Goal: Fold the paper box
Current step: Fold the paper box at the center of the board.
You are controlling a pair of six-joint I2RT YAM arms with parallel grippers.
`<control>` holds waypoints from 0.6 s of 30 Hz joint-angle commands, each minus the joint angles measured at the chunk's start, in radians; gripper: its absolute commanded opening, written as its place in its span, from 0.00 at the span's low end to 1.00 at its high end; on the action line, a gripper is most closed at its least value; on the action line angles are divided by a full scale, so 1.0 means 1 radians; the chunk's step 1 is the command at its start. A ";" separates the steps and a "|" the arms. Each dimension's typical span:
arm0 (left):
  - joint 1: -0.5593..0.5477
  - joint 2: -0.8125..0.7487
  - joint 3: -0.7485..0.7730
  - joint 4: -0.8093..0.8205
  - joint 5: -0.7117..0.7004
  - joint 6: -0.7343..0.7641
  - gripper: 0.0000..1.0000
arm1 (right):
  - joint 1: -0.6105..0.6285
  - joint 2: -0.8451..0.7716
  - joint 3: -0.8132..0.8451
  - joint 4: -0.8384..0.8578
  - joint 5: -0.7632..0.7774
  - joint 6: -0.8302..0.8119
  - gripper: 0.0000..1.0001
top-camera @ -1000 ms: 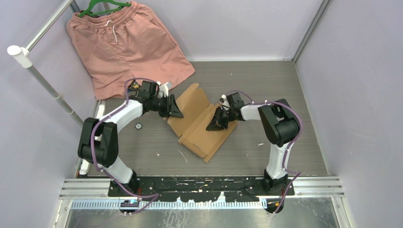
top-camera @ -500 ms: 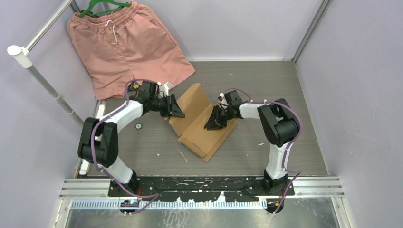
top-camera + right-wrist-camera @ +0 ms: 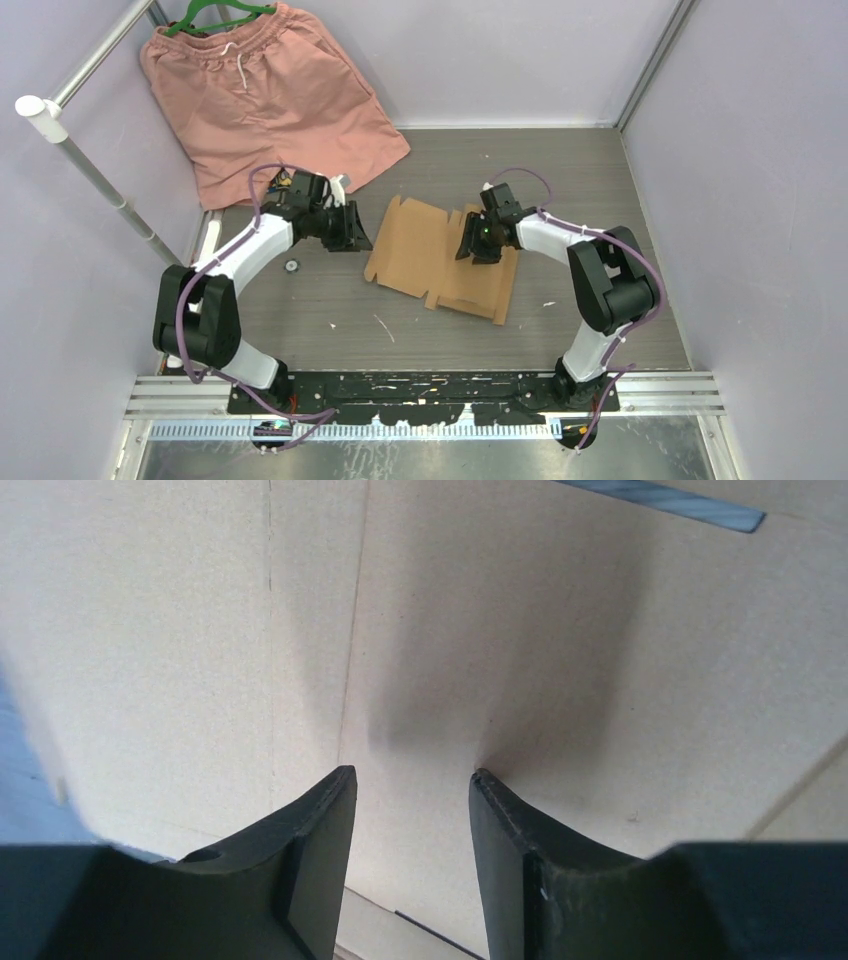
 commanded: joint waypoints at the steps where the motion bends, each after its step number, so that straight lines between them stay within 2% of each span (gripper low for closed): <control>1: 0.000 -0.044 0.037 -0.024 -0.057 0.026 0.40 | -0.001 -0.026 -0.037 -0.111 0.173 -0.045 0.51; 5: 0.000 -0.023 0.024 0.009 -0.045 0.021 0.40 | -0.001 -0.016 -0.073 -0.064 0.157 -0.030 0.52; 8: 0.013 0.015 0.041 0.019 -0.070 0.030 0.46 | -0.001 0.006 -0.065 -0.064 0.164 -0.044 0.54; 12: 0.049 0.101 0.061 0.062 -0.008 0.007 0.58 | -0.003 0.086 -0.037 -0.069 0.160 -0.070 0.53; 18: 0.072 0.239 0.077 0.170 0.103 -0.013 0.63 | -0.003 0.137 0.000 -0.059 0.104 -0.071 0.53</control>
